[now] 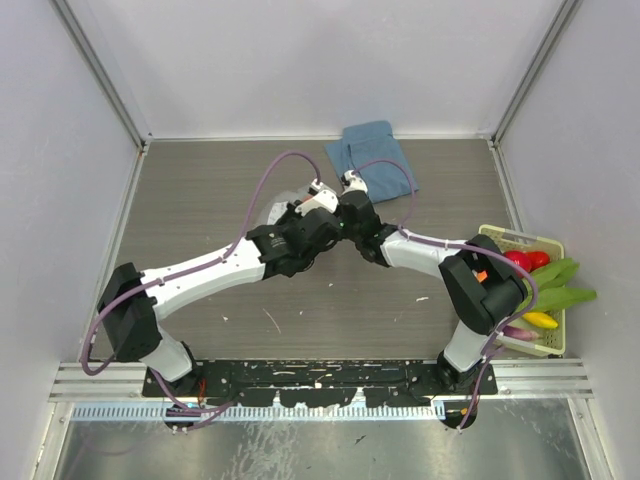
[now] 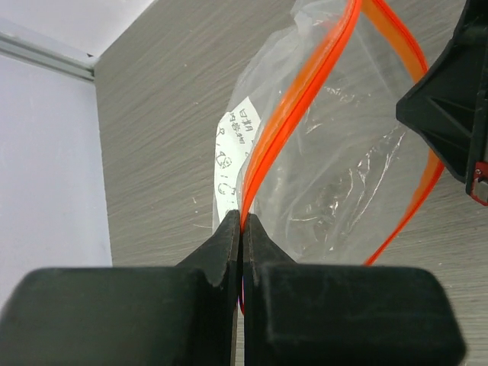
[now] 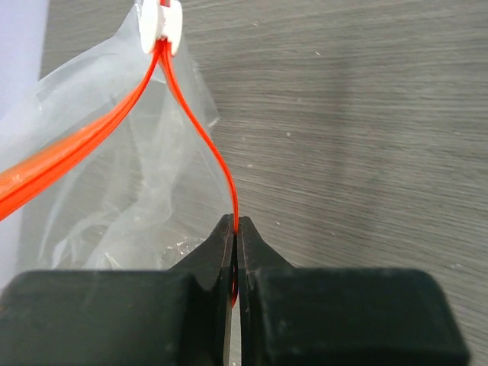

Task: Place the food in the zip-top bag and seal the zipper
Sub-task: Open the zipper of the food storage bag, then move the bin to the center of the board, then pick up the fake vegetable from the bin.

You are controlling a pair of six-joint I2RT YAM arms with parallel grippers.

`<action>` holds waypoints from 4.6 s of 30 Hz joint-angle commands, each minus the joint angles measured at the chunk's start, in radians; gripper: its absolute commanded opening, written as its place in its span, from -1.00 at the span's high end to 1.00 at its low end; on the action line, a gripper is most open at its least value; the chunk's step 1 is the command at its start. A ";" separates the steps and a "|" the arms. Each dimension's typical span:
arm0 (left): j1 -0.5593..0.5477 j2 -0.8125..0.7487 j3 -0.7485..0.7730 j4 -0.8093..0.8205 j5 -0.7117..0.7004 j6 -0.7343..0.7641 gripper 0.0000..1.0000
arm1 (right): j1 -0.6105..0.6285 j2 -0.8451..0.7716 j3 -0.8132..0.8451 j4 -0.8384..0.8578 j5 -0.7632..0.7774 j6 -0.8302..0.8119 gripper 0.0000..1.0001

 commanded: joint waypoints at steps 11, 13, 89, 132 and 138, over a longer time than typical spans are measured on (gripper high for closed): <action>0.008 -0.025 -0.038 -0.007 0.058 -0.121 1.00 | -0.011 -0.035 -0.074 -0.055 0.077 -0.071 0.75; 0.007 -0.022 -0.046 0.004 0.079 -0.123 1.00 | -0.011 -0.041 -0.070 -0.049 0.051 -0.075 0.68; 0.009 -0.217 -0.269 0.194 0.175 -0.056 1.00 | -0.589 0.052 0.215 -0.344 0.239 -0.270 -1.00; 0.016 -0.279 -0.298 0.213 0.195 -0.059 1.00 | -0.873 -0.436 -0.101 -0.609 0.419 -0.168 -1.00; 0.017 -0.281 -0.299 0.213 0.199 -0.059 1.00 | -0.906 -0.374 -0.120 -0.493 0.442 -0.109 -0.99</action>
